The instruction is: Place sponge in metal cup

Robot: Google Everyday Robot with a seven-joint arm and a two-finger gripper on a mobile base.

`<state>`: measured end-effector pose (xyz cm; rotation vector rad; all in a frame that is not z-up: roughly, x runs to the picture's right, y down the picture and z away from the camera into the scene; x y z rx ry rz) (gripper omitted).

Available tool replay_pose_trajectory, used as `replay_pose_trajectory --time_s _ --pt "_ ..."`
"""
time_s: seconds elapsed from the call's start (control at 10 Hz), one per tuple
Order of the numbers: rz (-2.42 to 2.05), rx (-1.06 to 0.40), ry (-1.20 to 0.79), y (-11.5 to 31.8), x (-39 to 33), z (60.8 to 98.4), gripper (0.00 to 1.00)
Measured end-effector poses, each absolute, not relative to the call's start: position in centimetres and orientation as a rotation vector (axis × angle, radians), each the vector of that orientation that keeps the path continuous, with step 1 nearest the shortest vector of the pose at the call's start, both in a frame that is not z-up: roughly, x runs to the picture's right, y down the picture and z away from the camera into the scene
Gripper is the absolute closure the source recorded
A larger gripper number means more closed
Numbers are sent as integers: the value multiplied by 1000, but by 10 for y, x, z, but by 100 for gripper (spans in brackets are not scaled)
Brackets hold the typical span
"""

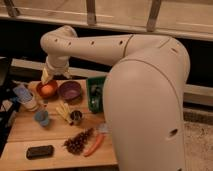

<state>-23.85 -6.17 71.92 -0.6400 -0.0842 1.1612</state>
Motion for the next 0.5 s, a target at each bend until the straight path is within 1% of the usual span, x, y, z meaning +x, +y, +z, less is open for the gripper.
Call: replay_pose_trajectory --time_s 0.5 --pt "1115 -757 -258 -63 -313 758 26"
